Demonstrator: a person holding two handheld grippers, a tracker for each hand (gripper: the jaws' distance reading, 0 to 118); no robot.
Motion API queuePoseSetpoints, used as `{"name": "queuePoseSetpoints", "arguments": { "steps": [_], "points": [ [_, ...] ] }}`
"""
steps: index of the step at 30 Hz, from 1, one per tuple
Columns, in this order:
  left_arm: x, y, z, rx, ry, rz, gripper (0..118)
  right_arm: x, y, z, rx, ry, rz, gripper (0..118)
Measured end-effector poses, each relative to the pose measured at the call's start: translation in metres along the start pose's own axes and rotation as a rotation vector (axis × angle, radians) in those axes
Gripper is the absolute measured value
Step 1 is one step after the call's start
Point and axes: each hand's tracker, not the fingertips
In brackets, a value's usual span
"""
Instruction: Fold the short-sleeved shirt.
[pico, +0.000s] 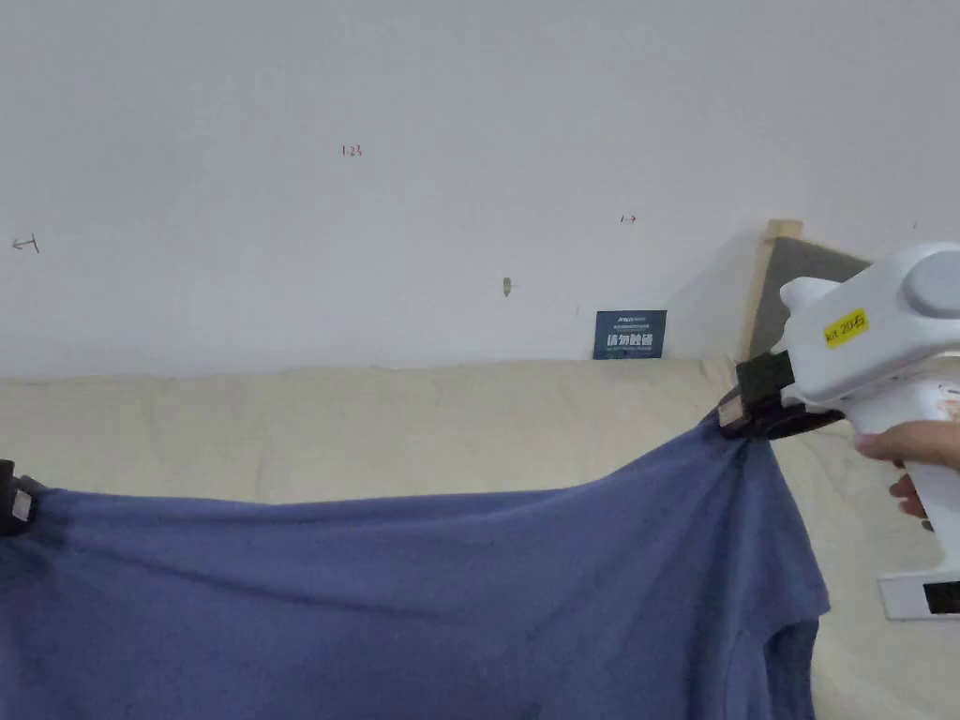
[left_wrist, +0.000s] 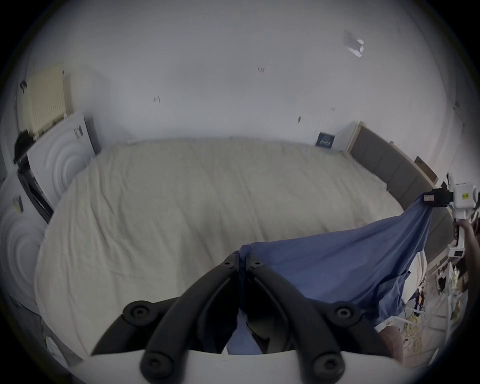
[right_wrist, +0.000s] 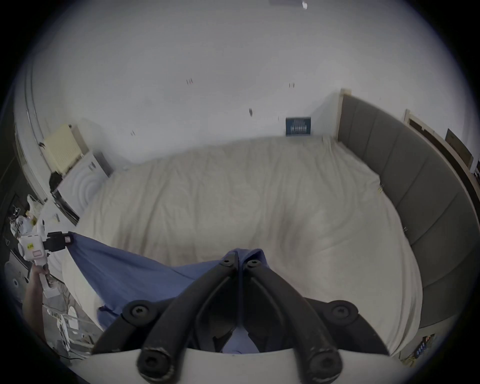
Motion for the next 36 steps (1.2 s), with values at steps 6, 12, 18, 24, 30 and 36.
{"name": "queuePoseSetpoints", "arguments": {
  "steps": [6, 12, 18, 24, 30, 36],
  "points": [
    [0.015, 0.051, 0.072, 0.147, 0.035, -0.064, 4, -0.012, 0.042, 0.077, 0.166, 0.009, 0.036, 2],
    [0.014, 0.104, 0.105, 0.245, 0.051, -0.037, 4, -0.037, 0.085, 0.114, 0.276, -0.034, 0.093, 2],
    [0.014, 0.153, 0.102, 0.353, 0.132, -0.052, 4, -0.066, 0.138, 0.108, 0.385, -0.078, 0.088, 2],
    [0.008, 0.202, 0.095, 0.525, 0.167, -0.069, 4, -0.092, 0.196, 0.090, 0.512, -0.105, 0.083, 2],
    [-0.005, 0.252, 0.085, 0.633, 0.190, -0.033, 4, -0.115, 0.248, 0.077, 0.638, -0.164, 0.132, 2],
    [-0.009, 0.279, 0.073, 0.704, 0.183, -0.034, 4, -0.125, 0.279, 0.077, 0.725, -0.171, 0.154, 2]
  ]
}}
